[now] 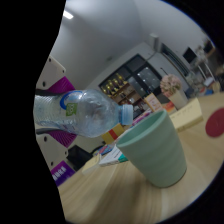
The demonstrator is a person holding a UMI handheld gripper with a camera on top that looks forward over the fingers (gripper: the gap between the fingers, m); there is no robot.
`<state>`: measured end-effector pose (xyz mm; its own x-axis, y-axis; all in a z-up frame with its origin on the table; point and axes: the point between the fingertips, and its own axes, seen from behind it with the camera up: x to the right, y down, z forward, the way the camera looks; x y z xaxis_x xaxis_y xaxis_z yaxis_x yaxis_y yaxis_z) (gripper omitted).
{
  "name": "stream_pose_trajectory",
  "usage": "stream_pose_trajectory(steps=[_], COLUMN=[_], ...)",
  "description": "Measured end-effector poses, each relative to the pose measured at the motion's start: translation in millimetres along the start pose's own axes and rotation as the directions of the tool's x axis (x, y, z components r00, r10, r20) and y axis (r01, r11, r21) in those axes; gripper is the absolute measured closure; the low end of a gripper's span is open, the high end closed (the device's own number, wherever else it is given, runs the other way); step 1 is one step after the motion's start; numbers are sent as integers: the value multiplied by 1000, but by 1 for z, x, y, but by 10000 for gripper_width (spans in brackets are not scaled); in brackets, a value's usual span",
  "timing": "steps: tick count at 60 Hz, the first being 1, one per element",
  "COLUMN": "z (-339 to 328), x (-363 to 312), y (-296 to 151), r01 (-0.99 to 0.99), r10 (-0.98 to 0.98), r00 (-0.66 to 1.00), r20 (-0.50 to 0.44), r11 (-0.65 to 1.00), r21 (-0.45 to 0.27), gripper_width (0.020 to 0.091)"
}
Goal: Pour water
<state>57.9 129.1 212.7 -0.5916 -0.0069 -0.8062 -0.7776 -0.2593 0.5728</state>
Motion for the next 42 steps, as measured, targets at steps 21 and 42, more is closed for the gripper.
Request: stream_pose_trajectory(steps=[21, 42], z=[3, -39], x=[-37, -249], y=[4, -26], r01=[-51, 979], r10=[54, -995], r00=[995, 29], r20=[82, -95], r11=[998, 9], r21=[-41, 205], gripper_width=[667, 661])
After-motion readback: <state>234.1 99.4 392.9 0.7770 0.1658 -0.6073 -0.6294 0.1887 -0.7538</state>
